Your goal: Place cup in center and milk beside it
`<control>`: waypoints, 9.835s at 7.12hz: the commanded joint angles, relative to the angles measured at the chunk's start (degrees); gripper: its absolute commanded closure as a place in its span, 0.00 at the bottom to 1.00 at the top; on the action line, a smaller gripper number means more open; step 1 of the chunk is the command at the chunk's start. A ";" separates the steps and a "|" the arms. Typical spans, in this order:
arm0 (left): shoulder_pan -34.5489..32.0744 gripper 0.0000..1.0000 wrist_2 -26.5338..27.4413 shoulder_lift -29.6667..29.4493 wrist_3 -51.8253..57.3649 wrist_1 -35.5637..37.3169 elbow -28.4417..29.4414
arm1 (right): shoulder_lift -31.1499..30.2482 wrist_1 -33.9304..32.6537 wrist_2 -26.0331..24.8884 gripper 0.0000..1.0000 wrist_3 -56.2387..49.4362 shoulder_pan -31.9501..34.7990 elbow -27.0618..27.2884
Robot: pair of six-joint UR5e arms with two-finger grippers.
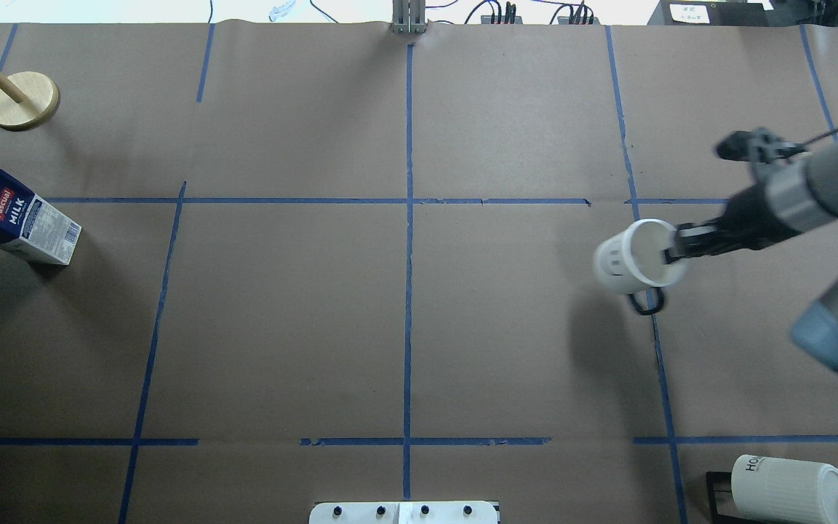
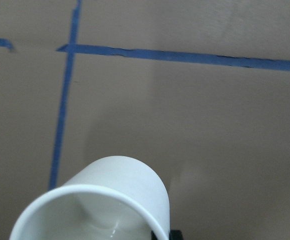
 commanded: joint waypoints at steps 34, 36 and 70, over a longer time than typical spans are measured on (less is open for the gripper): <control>26.52 0.99 6.84 -26.22 -41.66 -4.19 1.25 | 0.40 -13.86 -3.20 0.00 6.27 3.50 5.55; 40.18 0.99 10.06 -36.59 -57.60 -0.03 0.79 | -6.24 -13.68 -2.41 0.00 -2.80 6.91 7.47; -0.53 0.00 3.78 -10.74 16.82 7.19 8.88 | -17.88 -34.78 5.50 0.00 -64.66 42.61 4.23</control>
